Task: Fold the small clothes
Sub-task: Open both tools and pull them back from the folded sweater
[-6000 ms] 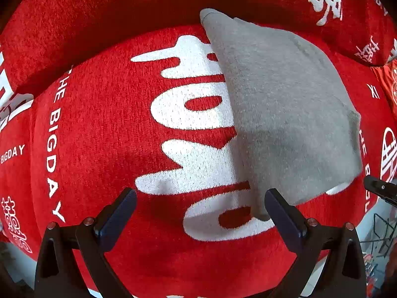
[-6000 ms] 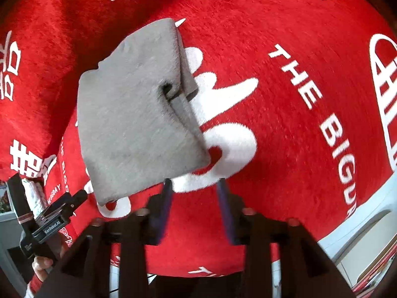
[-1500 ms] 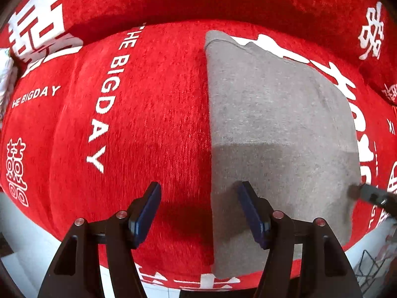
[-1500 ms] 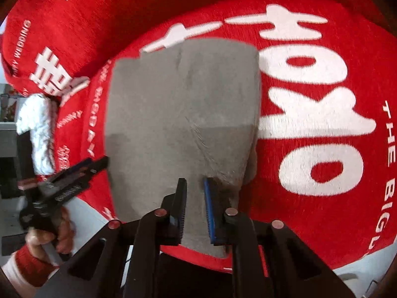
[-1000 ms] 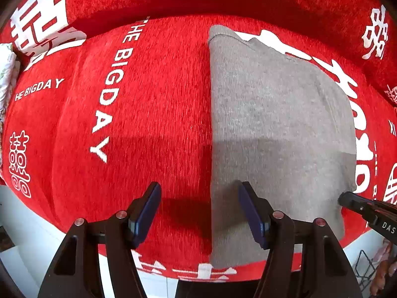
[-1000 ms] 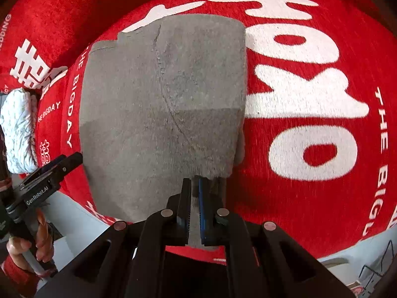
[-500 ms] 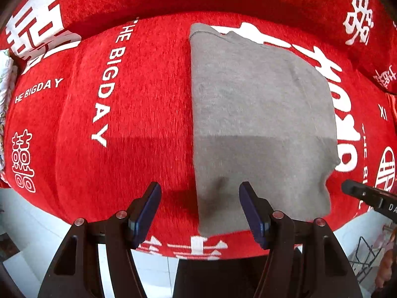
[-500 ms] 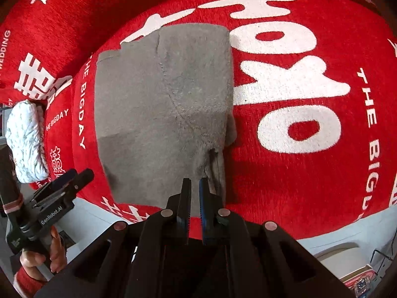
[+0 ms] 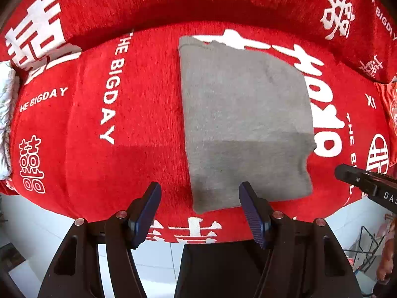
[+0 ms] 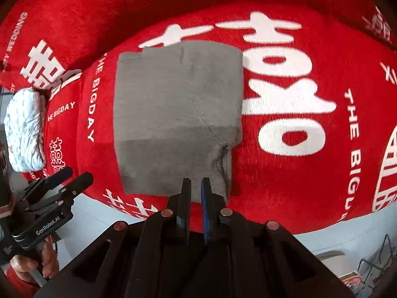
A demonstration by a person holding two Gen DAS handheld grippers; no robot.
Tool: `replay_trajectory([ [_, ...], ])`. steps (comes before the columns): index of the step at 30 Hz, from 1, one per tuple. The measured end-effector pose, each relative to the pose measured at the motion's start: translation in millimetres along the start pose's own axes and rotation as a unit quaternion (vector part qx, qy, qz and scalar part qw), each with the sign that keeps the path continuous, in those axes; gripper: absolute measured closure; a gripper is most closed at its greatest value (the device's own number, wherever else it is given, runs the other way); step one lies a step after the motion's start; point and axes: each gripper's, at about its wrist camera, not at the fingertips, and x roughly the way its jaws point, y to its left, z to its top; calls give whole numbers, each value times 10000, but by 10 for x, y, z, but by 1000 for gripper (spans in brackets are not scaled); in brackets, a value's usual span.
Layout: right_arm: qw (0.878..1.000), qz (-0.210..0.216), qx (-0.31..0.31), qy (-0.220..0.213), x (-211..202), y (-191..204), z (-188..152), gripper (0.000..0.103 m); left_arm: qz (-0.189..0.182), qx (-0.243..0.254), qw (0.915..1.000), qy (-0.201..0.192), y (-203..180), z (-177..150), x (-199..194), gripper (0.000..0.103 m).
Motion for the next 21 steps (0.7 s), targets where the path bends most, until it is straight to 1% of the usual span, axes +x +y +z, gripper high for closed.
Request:
replay_trajectory([
  [6,9995,-230,-106,-188,-203,132,21,94,70,-13,9999,-108,-11,37,-189,37],
  [8,9993,-266,-116,-229,-257,163,19,91,41,-8,9999,-108,-31,44,-235,37],
  [9,9993,-271,-126,-239,-275,177,23,83,33,2,9999,-106,-41,48,-260,37],
  [10,9992,-287,-131,-263,-298,191,17,66,36,-11,9999,-111,-50,48,-279,37],
  [11,9989,-339,-138,-309,-335,205,14,56,45,-24,9999,-113,-58,46,-291,36],
  [12,9987,-365,-135,-339,-355,219,6,46,54,-33,9999,-115,-60,43,-304,32],
  [13,9983,-394,-143,-403,-394,236,-3,45,64,-52,9999,-121,-61,40,-316,24],
  [14,9982,-407,-144,-425,-413,247,-11,45,84,-85,9998,-159,-58,34,-336,7],
  [15,9980,-426,-139,-438,-432,253,-15,45,117,-116,9996,-230,-56,27,-365,2],
  [17,9977,-480,-110,-462,-465,259,-17,39,185,-82,9993,-313,-56,15,-415,2],
  [19,9972,-546,-79,-503,-495,266,-20,27,241,-42,9992,-316,-59,19,-445,2],
  [21,9967,-602,-76,-547,-521,277,-19,24,300,-58,9990,-327,-53,29,-477,2],
])
